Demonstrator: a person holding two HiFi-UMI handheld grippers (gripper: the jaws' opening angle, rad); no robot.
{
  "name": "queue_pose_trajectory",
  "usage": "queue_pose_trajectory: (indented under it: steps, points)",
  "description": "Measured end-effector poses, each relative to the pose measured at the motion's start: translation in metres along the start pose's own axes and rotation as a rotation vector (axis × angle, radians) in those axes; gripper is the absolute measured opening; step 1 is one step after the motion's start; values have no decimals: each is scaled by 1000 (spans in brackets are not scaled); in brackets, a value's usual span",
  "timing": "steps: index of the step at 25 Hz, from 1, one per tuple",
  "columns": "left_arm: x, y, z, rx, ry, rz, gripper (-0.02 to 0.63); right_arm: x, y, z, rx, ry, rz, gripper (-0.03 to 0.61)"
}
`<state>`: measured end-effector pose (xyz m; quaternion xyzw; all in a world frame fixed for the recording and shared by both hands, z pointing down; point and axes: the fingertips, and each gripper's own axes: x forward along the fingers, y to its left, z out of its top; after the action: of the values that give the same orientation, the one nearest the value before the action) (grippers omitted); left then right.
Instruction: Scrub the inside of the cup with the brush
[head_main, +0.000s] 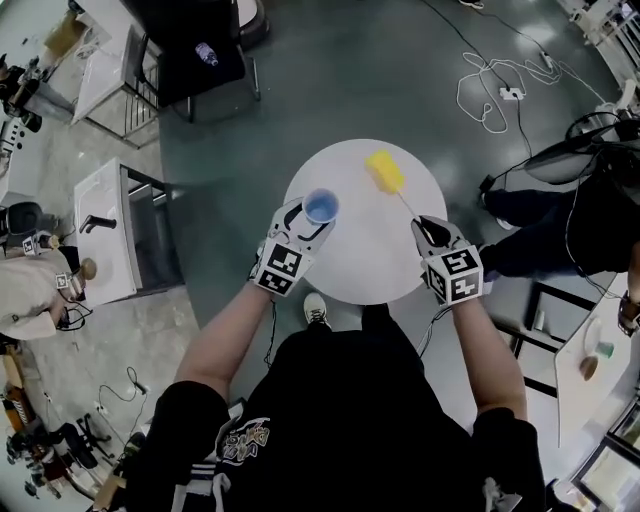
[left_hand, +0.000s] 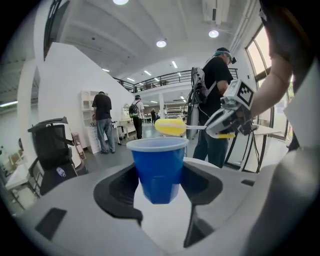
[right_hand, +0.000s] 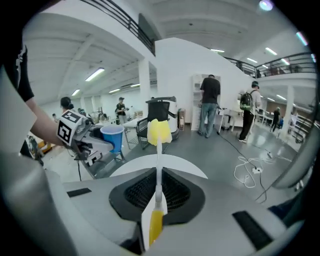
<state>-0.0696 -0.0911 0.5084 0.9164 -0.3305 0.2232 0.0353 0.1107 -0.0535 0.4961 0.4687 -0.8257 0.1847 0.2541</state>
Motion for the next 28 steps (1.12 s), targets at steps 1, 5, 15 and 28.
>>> queue_pose_trajectory:
  steps: [1,5,15,28]
  points:
    - [1,0,0,-21,-12,12,255,3,-3,-5,30,-5,-15,43]
    - [6,-3,0,-75,-46,60,255,14,-14,-28,105,-9,-69,43]
    - [41,-19,-25,-123,-34,149,255,45,-27,-85,122,71,-86,43]
    - [84,-17,-84,-149,30,245,255,99,-41,-137,78,170,-36,43]
